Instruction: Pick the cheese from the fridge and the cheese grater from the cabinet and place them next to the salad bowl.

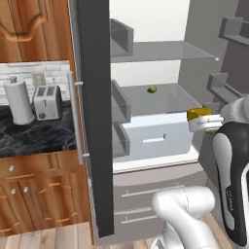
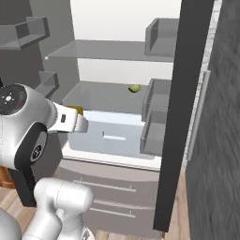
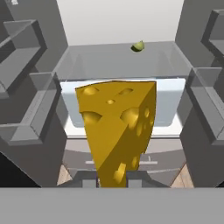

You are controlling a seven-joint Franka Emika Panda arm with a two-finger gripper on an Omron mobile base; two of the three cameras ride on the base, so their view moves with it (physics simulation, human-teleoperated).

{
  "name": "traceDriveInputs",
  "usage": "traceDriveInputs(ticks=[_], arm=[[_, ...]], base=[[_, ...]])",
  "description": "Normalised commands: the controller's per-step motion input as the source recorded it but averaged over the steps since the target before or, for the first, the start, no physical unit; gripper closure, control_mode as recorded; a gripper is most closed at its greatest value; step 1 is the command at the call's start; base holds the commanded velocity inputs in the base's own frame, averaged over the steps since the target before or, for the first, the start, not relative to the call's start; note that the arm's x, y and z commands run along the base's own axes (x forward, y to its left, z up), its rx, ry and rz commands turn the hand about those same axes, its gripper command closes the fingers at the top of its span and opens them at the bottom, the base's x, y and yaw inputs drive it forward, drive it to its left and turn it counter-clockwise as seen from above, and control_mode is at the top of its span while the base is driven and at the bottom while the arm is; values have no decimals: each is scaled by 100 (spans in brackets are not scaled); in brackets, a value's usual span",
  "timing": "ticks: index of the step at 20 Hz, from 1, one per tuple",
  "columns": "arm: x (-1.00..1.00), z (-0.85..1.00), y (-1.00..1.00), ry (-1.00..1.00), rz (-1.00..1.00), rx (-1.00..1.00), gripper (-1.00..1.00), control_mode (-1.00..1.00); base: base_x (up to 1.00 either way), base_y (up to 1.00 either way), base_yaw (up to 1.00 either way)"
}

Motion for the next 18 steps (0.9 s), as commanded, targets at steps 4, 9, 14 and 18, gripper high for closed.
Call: traceDriveInputs(ticks=[4, 9, 14, 18], arm=[[0, 0, 0, 0, 0, 0, 100, 100], [0, 0, 0, 0, 0, 0, 100, 100], [0, 0, 0, 0, 0, 0, 100, 100], [0, 0, 0, 0, 0, 0, 100, 100]], base=[[-100, 0, -9], [-100, 0, -5], [-100, 0, 0], [-97, 5, 10]])
